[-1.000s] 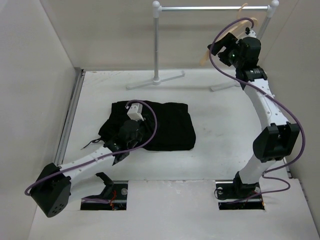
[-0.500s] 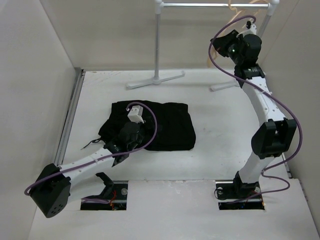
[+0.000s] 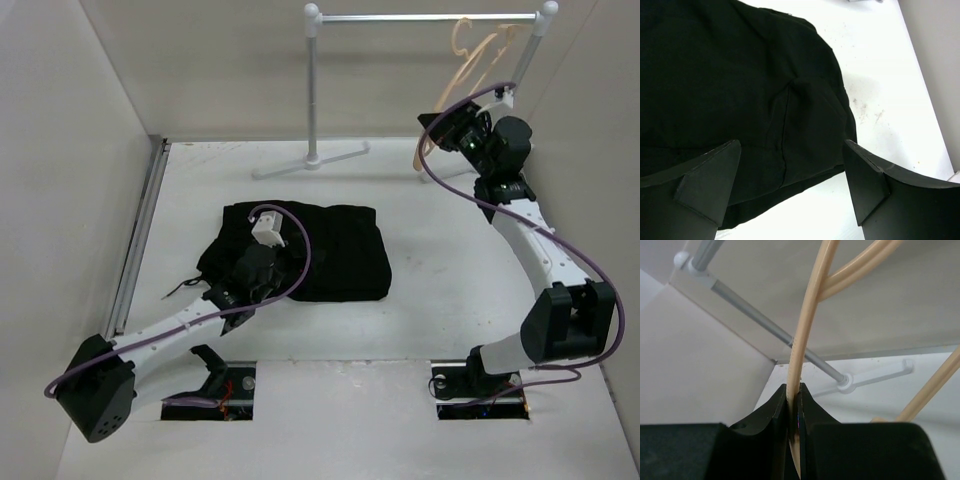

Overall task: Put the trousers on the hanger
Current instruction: Grab a hanger with the right arm, then place trousers on hanger

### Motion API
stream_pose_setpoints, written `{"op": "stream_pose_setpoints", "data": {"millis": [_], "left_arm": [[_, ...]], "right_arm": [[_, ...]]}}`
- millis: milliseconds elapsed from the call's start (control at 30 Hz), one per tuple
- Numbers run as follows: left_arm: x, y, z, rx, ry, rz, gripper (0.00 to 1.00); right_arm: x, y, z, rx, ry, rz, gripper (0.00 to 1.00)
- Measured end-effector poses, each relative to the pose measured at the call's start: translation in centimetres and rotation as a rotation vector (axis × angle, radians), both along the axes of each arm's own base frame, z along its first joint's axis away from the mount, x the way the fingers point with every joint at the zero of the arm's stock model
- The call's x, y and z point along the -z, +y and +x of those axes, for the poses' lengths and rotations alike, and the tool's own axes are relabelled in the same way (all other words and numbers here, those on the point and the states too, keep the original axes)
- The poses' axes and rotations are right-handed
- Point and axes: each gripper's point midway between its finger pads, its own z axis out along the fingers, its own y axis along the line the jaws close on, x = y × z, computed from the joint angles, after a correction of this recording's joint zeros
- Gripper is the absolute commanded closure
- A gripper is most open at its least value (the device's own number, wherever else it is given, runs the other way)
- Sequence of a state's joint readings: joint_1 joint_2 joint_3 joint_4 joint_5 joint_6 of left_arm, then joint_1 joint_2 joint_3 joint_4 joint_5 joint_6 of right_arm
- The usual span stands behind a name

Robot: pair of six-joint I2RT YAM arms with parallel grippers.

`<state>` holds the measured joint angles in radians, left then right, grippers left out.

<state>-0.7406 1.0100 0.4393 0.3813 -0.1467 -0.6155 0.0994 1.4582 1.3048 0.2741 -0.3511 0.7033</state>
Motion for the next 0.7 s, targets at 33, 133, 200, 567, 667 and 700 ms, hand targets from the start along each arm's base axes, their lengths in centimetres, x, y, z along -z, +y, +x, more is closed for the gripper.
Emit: {"op": "stream_pose_setpoints", "data": {"millis": [33,133,200,567,667,700], "left_arm": [[-0.2,0.0,0.0,0.000,-0.003,-0.003,0.19],[-1.0,-0.3,0.0,0.006,-0.014,-0.013,0.19],[-1.6,-0.5,0.0,0.013,-0.021,-0.020,0.19],[-9.8,-5.2,0.8,0.088,-0.098,-0.133,0.40],[-12.3,-7.9,0.7,0.146,-0.116,-0.169,0.39],[-12.7,-9.0,0.5,0.169,-0.116,-0.175,0.38]], "right_arm": [[0.6,0.0,-0.2,-0.004,0.004,-0.001,0.94],[2.6,0.1,-0.3,-0.016,0.035,-0.005,0.95],[3.7,-0.1,-0.1,-0.026,0.059,-0.009,0.95],[11.6,1.4,-7.8,-0.093,0.149,-0.024,0.95],[16.6,3.6,-12.2,-0.155,0.231,-0.041,0.95],[18.4,4.3,-13.7,-0.175,0.263,-0.049,0.95]]}}
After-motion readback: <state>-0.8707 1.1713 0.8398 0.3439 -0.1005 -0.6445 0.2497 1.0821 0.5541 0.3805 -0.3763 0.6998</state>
